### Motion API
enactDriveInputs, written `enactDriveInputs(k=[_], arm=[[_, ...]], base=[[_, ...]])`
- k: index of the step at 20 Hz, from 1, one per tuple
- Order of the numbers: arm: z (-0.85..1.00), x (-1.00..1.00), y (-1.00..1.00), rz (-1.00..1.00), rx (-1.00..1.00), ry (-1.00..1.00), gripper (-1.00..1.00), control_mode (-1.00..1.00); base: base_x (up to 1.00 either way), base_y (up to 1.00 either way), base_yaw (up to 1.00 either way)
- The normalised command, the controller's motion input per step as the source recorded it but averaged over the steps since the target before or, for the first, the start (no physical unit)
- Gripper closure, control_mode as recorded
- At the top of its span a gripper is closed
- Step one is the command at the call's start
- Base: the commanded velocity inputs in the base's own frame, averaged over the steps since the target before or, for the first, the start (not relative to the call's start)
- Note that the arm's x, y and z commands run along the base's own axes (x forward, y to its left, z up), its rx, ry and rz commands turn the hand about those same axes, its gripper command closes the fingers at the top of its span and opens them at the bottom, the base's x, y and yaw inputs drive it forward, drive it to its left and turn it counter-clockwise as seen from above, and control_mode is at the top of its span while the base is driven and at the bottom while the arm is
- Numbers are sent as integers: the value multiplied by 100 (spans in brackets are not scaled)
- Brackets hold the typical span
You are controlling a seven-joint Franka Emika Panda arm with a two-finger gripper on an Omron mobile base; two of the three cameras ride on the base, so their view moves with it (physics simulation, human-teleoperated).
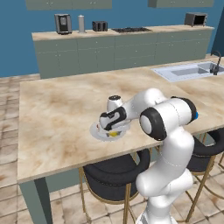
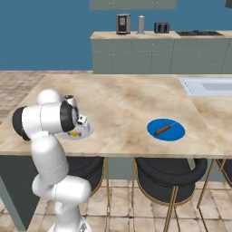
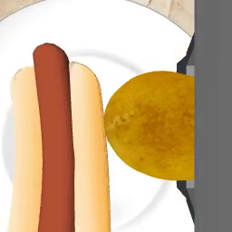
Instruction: Pick up the mango and apple from the fridge and place one fruit on each plate on the dining counter.
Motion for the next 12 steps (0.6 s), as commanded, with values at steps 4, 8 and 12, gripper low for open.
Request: enactDriveInputs(k=[4,8,12], arm=[[-16,0,5,0,0,1,100,-100],[0,2,1,0,0,0,-100,-100],[0,3,0,0,0,1,-100,-100]], base=[[0,0,0],[0,0,0],[0,0,0]])
